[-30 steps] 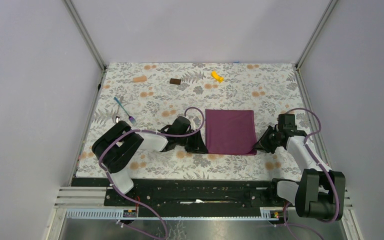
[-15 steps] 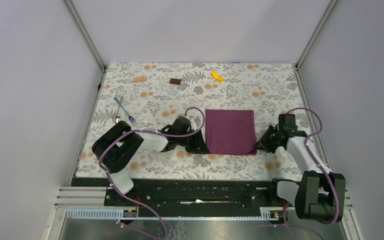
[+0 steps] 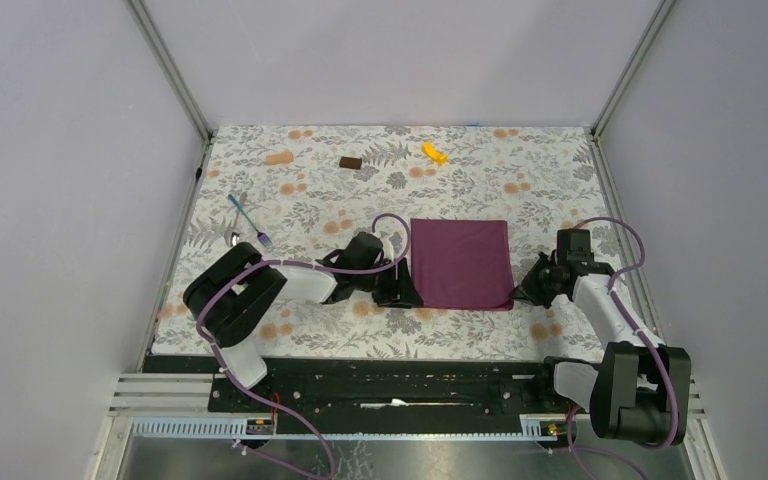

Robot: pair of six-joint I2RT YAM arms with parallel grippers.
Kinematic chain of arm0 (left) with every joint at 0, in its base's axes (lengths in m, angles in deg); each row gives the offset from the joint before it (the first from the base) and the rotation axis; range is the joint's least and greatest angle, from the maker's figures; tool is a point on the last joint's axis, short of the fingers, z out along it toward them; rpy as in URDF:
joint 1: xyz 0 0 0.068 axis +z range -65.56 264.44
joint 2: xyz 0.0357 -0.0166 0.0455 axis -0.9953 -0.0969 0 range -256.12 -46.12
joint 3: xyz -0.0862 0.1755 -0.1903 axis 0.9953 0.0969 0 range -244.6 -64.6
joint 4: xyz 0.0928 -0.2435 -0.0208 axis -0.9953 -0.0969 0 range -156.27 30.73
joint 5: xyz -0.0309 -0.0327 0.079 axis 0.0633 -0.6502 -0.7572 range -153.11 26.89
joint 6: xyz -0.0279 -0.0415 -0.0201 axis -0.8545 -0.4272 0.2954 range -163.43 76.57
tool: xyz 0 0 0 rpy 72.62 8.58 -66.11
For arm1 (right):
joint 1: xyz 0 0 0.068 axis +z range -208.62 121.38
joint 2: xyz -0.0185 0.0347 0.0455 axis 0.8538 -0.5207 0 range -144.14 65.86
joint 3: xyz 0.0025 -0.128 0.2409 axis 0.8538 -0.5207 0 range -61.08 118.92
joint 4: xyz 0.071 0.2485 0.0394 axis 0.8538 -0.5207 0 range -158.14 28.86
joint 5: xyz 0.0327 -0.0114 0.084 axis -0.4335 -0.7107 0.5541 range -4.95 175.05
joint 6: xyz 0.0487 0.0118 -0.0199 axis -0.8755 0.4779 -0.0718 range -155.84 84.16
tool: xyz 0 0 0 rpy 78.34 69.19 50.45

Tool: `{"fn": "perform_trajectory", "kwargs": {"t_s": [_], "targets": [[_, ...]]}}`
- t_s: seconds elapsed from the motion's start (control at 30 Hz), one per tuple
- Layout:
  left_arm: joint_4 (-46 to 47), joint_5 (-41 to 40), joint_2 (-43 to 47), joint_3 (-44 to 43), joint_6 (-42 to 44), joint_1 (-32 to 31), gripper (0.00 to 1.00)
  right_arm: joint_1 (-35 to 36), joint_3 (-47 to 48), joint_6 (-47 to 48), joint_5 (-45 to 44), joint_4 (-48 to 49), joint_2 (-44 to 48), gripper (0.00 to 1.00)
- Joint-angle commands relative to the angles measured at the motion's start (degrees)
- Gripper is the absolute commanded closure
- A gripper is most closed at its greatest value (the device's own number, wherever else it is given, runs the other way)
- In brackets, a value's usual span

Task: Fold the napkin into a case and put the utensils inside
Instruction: Pick up the top corner of the square-folded napkin from the folded napkin.

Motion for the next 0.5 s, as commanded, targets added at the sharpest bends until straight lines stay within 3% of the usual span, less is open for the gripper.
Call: {"fn": "perform_trajectory", "kwargs": {"t_s": [0.0,0.03,0.27,0.47], "targets": [[-3.7,-2.5,0.5,-0.6,1.7,-0.3,0.49,-0.2,-0.3,-0.4,-1.4,0.0,0.9,0.96],[-3.7,-2.6,0.5,-0.6,1.5,-0.3,0.48,-0.2,-0.3,-0.3,-1.3,0.1,1.0,1.00],[-2.4,-4.1,0.6,0.0,0.4,-0.2,0.45,-0.2,-0.3,0.9,1.3,1.3,0.6,1.00],[-2.0,-6.5,1.1,1.4,-0.2,-0.1,0.60,0.0,1.5,3.5,4.0,2.8,-0.6,1.00]]}}
